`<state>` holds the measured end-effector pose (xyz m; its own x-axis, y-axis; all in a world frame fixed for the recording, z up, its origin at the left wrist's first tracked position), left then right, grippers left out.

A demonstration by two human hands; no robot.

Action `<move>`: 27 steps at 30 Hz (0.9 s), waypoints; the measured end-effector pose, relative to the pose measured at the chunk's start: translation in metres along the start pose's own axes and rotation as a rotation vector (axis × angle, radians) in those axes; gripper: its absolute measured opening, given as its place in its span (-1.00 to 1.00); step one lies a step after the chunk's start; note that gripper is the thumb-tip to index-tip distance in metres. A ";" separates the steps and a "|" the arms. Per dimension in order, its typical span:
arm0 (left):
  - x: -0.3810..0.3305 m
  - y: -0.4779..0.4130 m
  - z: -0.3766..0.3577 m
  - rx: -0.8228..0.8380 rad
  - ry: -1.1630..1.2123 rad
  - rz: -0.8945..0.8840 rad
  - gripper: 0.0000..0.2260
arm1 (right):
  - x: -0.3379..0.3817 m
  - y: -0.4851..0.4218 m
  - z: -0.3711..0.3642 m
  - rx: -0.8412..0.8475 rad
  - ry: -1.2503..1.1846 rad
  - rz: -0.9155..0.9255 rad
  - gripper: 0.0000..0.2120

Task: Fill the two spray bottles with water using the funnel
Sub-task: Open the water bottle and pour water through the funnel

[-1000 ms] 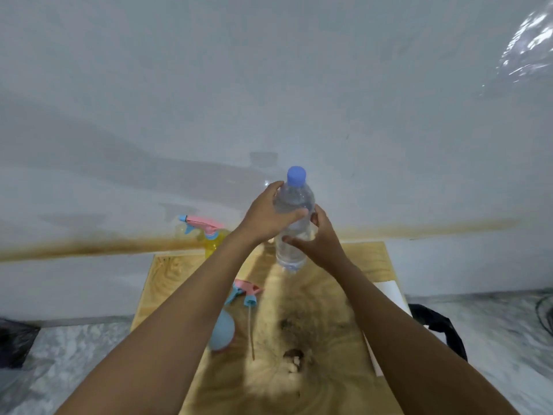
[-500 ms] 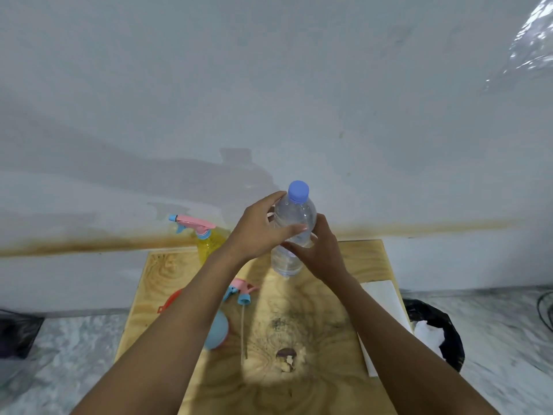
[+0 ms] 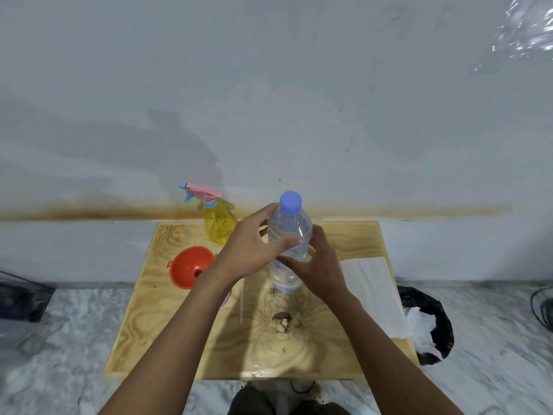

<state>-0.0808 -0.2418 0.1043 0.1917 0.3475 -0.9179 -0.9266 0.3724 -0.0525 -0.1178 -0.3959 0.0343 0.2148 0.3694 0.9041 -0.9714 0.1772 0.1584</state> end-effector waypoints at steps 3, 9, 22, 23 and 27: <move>0.002 0.006 -0.001 -0.025 0.005 0.015 -0.43 | 0.001 0.003 0.001 0.010 0.035 0.019 -0.19; 0.001 0.015 -0.009 -0.083 0.028 0.027 -0.38 | 0.002 0.002 0.018 0.163 0.139 0.074 -0.27; -0.006 0.022 -0.029 -0.268 0.115 0.070 -0.46 | 0.101 0.004 0.080 0.024 0.320 0.304 -0.55; -0.006 0.022 -0.031 -0.278 0.117 0.068 -0.48 | 0.107 0.005 0.076 0.020 0.389 0.327 -0.54; -0.006 0.022 -0.035 -0.267 0.092 0.032 -0.48 | 0.120 0.004 0.065 -0.034 0.536 0.422 -0.59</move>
<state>-0.1137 -0.2660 0.0942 0.1424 0.2711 -0.9520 -0.9864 0.1187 -0.1138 -0.1024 -0.4102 0.1694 -0.1524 0.8126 0.5625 -0.9811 -0.0559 -0.1851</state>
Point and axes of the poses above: each hand's wrist, its own y-axis away from the middle knuckle, its own z-axis out of the back of the hand, x = y × z, the point moved 2 cm from there along -y, towards the middle knuckle, and after that the axes turned 4 degrees about -z, right-handed, at the moved point
